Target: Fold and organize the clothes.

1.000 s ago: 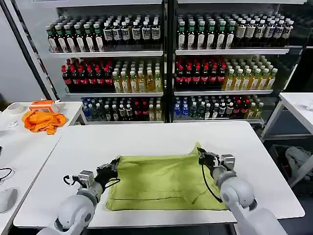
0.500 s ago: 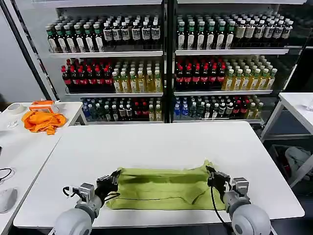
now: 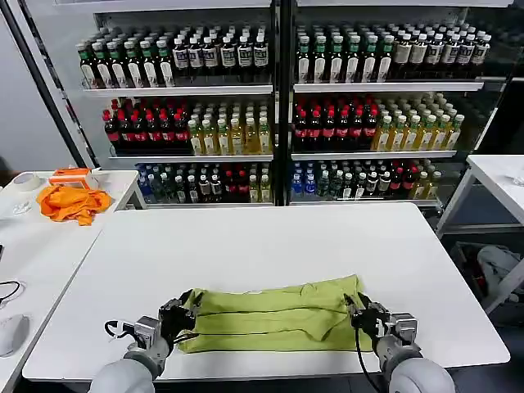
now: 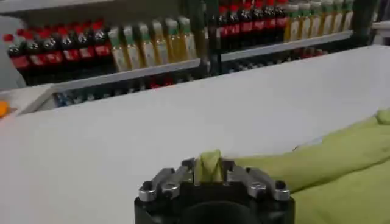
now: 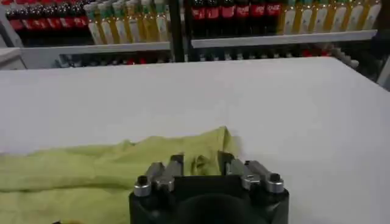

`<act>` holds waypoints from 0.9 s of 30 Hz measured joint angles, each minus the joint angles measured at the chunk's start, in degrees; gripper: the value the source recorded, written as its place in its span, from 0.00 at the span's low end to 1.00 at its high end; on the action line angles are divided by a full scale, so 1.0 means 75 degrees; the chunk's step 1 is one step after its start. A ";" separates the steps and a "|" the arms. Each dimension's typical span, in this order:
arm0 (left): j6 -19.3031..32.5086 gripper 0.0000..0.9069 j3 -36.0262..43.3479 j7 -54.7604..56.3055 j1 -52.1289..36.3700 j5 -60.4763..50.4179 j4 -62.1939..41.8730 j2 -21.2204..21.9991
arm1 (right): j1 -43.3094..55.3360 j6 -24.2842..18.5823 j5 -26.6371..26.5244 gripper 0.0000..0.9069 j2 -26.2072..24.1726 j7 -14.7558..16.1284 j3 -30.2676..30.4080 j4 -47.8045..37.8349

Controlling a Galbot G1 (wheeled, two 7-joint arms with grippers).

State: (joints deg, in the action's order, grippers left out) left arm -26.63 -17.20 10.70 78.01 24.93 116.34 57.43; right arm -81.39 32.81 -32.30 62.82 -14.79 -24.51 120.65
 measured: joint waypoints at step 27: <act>0.0180 0.02 0.0270 0.1429 0.0925 -0.0868 -0.0050 0.1912 | -0.1057 0.0026 0.0538 1.00 0.0272 0.0144 -0.0663 0.0565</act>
State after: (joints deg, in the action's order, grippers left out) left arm -25.28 -15.17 21.42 84.95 18.42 115.96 71.77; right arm -89.32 33.00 -28.26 64.86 -13.71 -29.49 124.89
